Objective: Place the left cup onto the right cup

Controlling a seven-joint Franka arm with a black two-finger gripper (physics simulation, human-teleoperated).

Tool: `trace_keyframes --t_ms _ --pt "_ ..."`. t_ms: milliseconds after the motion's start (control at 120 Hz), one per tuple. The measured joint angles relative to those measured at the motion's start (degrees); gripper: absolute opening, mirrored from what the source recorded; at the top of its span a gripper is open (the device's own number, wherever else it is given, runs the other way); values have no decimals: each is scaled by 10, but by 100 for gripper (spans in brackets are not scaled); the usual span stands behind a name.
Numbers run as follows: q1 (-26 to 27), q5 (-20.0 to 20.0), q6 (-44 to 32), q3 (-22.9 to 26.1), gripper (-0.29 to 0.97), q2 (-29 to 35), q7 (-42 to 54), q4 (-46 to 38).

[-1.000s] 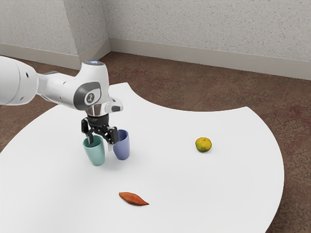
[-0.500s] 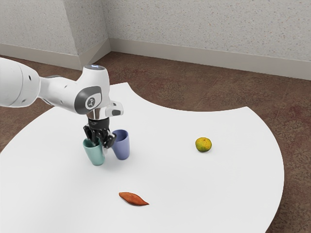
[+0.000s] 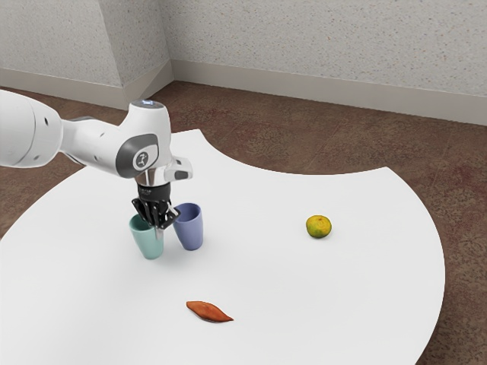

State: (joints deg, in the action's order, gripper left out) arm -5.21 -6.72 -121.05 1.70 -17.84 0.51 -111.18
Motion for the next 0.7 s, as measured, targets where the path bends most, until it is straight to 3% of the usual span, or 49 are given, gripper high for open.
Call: trace_keyframes --t_ms 175,525,700 --pt "1 -13 20 -2 -10 15 -1 19" --pt "6 -32 105 -1 -11 18 -2 133" --pt "10 -38 123 25 -11 18 -6 146"
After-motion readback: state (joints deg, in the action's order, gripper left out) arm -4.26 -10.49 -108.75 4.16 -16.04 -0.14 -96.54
